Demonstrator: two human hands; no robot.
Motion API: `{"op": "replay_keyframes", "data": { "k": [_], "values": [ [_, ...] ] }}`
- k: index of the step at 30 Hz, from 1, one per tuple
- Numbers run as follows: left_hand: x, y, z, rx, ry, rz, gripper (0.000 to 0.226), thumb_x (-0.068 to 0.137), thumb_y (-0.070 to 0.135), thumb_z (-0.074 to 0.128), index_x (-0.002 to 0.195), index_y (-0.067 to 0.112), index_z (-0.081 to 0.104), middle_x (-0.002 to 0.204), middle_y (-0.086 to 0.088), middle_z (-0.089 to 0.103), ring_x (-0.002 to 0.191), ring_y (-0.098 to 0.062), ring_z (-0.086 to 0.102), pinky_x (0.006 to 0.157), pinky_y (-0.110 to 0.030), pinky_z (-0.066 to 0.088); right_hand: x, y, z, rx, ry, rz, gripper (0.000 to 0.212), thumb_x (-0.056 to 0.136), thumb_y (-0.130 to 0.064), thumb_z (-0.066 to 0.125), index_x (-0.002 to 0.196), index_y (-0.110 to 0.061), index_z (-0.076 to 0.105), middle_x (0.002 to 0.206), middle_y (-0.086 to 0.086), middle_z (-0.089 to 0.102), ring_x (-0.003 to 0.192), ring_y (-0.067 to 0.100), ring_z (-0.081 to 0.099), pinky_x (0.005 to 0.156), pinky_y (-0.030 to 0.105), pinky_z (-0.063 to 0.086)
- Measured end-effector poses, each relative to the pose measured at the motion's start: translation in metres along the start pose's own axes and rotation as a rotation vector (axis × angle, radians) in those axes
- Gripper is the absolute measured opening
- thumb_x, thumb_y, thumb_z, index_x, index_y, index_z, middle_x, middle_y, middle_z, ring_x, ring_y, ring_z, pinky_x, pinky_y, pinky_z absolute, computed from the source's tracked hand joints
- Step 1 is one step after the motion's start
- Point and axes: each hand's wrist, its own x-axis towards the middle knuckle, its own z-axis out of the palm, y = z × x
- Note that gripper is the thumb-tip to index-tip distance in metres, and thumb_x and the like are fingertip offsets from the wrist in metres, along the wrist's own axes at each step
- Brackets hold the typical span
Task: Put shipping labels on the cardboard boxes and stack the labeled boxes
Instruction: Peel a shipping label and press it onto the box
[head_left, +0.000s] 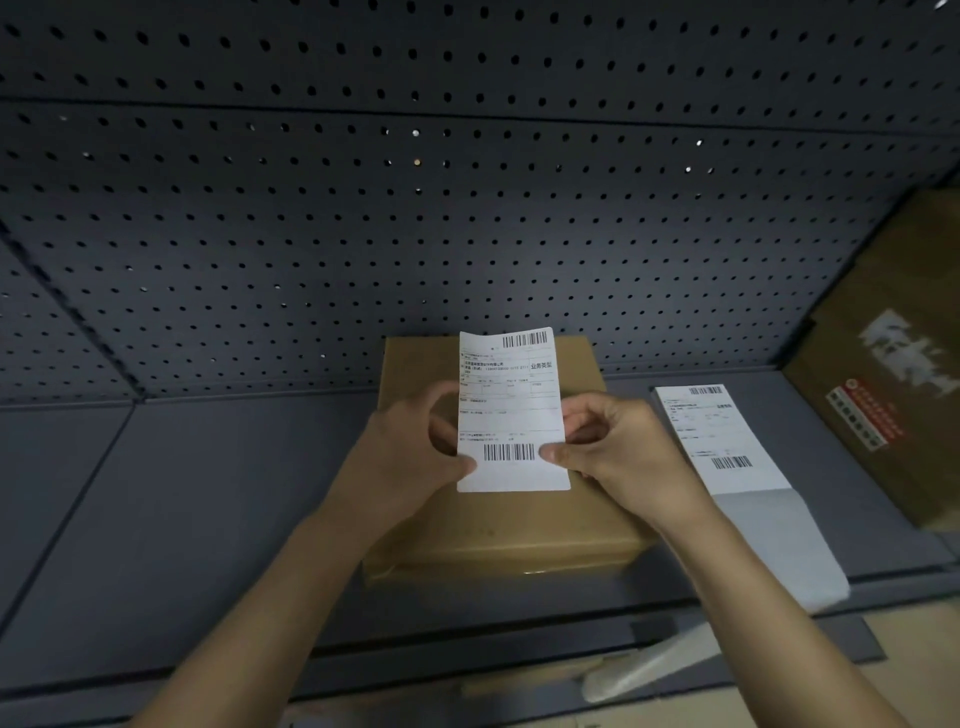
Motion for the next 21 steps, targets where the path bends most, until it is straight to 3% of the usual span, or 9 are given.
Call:
{"op": "replay_keyframes", "data": {
  "k": [3, 6, 10, 16, 21],
  "values": [
    [-0.001, -0.001, 0.002, 0.026, 0.009, 0.003, 0.075, 0.074, 0.024, 0.082, 0.134, 0.048, 0.043, 0.087, 0.02, 0.07, 0.081, 0.015, 0.061, 0.066, -0.007, 0.041, -0.002, -0.002, 0.0, -0.078, 0.022, -0.024, 0.027, 0.073, -0.007, 0.086, 0.092, -0.022, 0.075, 0.082, -0.003, 0.073, 0.074, 0.011, 0.068, 0.075, 0.02, 0.055],
    [-0.002, -0.002, 0.003, 0.036, 0.025, 0.003, 0.077, 0.074, 0.026, 0.082, 0.135, 0.049, 0.042, 0.089, 0.021, 0.07, 0.082, 0.01, 0.062, 0.068, -0.007, 0.041, -0.002, -0.002, 0.002, -0.114, 0.045, -0.034, 0.027, 0.073, -0.009, 0.086, 0.091, -0.025, 0.074, 0.079, -0.007, 0.071, 0.078, 0.012, 0.067, 0.068, 0.011, 0.05],
    [-0.003, -0.001, 0.004, 0.048, 0.037, -0.001, 0.078, 0.076, 0.026, 0.081, 0.138, 0.048, 0.04, 0.09, 0.022, 0.068, 0.08, 0.014, 0.059, 0.062, -0.002, 0.038, -0.004, -0.002, 0.003, -0.174, 0.058, -0.044, 0.028, 0.074, -0.01, 0.086, 0.092, -0.027, 0.073, 0.082, -0.007, 0.069, 0.075, 0.007, 0.065, 0.063, 0.005, 0.045],
    [-0.009, 0.0, 0.008, 0.035, 0.054, 0.018, 0.088, 0.078, 0.025, 0.08, 0.146, 0.05, 0.028, 0.096, 0.02, 0.066, 0.079, 0.018, 0.055, 0.063, 0.001, 0.042, -0.012, -0.004, 0.004, -0.444, 0.082, -0.185, 0.034, 0.079, -0.021, 0.082, 0.112, -0.028, 0.073, 0.095, -0.019, 0.059, 0.088, 0.005, 0.058, 0.075, 0.016, 0.045],
    [-0.016, 0.001, 0.012, 0.059, 0.086, 0.044, 0.091, 0.081, 0.025, 0.077, 0.149, 0.048, 0.021, 0.097, 0.027, 0.063, 0.077, 0.01, 0.057, 0.066, -0.001, 0.043, -0.013, -0.003, 0.003, -0.443, 0.083, -0.212, 0.041, 0.081, -0.024, 0.081, 0.12, -0.032, 0.07, 0.1, -0.025, 0.054, 0.102, 0.003, 0.052, 0.083, 0.017, 0.038]
  ]
}}
